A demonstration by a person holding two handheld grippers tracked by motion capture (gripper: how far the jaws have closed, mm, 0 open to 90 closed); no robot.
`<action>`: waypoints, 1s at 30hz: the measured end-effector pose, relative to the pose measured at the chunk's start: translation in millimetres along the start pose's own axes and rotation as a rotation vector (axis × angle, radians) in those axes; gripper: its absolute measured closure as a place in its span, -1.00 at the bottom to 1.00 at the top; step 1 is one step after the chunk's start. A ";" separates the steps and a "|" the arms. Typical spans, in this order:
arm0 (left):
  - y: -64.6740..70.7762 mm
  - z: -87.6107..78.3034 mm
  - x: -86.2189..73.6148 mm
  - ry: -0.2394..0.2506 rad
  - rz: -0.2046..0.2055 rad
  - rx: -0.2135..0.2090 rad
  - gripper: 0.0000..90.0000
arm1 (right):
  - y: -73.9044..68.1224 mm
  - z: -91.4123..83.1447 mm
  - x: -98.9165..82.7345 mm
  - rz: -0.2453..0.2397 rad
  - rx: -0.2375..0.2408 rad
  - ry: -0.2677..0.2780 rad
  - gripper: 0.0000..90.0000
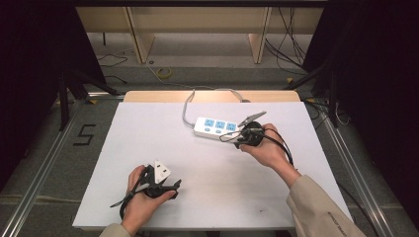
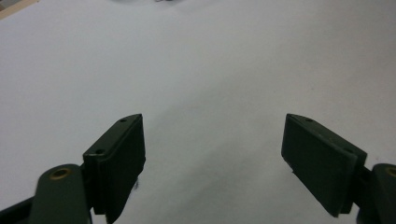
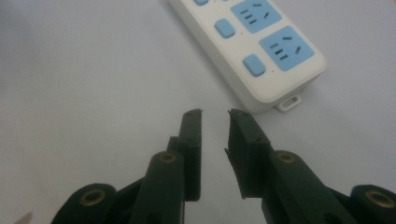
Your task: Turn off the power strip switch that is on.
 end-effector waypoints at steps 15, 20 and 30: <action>0.3 -0.4 -0.5 0.002 -0.006 0.002 -0.52 | -9.9 -15.2 -27.3 0.004 0.025 0.004 0.50; 0.2 -0.7 -0.6 0.002 -0.004 0.002 -0.52 | -13.7 -19.2 -36.5 0.009 0.036 0.006 0.48; -0.3 -0.7 -0.8 -0.002 -0.002 0.003 -0.52 | -22.7 -28.7 -53.5 0.018 0.051 0.035 0.40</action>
Point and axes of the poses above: each handheld gripper's, and its own axes: z roughly forward along the jaws, x roughly out of its top, y roughly to its right, the point moved 5 cm from there along z, roughly forward along the jaws, and after that the axes turned 13 degrees about y, right-handed, at the moved point
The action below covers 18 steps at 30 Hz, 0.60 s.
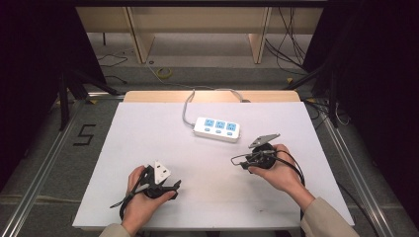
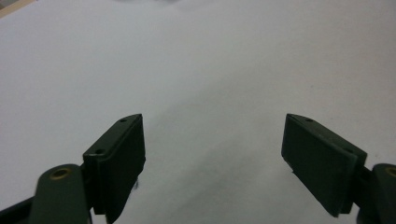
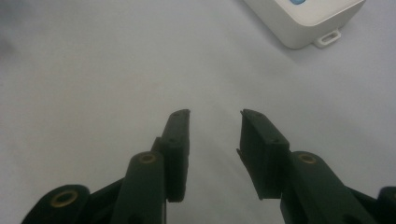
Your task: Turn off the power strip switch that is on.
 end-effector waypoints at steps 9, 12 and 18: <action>0.1 0.8 -1.3 -0.006 -0.001 -0.002 -0.52 | -4.5 -7.3 -12.8 0.011 0.003 0.027 0.39; 0.0 1.4 -2.1 -0.011 0.006 -0.004 -0.52 | -5.2 -8.5 -15.4 0.013 0.001 0.036 0.39; -1.0 1.6 -3.1 -0.016 0.003 -0.003 -0.53 | -7.2 -8.3 -18.4 0.017 0.005 0.044 0.39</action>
Point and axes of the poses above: each handheld gripper's, and its own axes: z roughly forward along the jaws, x roughly out of its top, y roughly to its right, the point moved 5 cm from there along z, roughly forward along the jaws, and after that the axes turned 13 degrees about y, right-handed, at the moved point
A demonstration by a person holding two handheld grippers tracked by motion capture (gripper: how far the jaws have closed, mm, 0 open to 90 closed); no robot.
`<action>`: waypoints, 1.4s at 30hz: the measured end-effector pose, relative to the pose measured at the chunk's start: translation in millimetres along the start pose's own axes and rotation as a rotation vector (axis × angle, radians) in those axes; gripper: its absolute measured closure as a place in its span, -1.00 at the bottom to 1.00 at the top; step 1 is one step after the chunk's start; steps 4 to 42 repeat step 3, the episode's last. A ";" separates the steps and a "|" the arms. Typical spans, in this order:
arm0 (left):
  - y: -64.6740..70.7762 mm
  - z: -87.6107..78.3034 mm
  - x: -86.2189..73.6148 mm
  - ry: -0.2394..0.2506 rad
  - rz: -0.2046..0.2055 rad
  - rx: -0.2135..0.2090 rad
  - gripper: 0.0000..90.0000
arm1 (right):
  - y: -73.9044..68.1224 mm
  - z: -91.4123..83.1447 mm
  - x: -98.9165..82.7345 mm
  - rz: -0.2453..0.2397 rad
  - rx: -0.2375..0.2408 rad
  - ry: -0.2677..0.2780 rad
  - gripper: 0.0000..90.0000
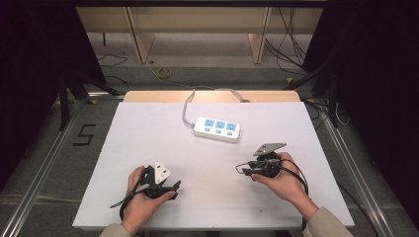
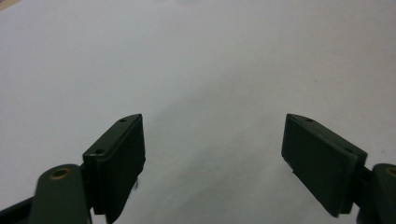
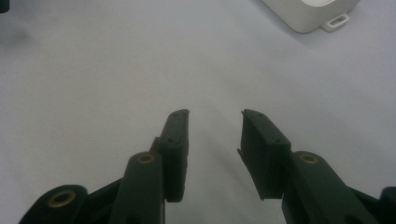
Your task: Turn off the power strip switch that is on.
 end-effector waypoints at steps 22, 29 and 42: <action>-0.4 0.7 0.0 0.002 -0.001 0.002 -0.53 | -1.1 0.3 -0.7 0.005 0.007 -0.003 0.40; -0.4 0.7 0.0 0.002 -0.001 0.002 -0.53 | -1.1 0.3 -0.7 0.005 0.007 -0.003 0.40; -0.4 0.7 0.0 0.002 -0.001 0.002 -0.53 | -1.1 0.3 -0.7 0.005 0.007 -0.003 0.40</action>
Point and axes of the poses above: each handheld gripper's, and its own axes: z roughly forward along the jaws, x roughly out of its top, y roughly to its right, the point moved 5 cm from there along z, roughly forward along the jaws, and after that the axes turned 13 degrees about y, right-handed, at the moved point
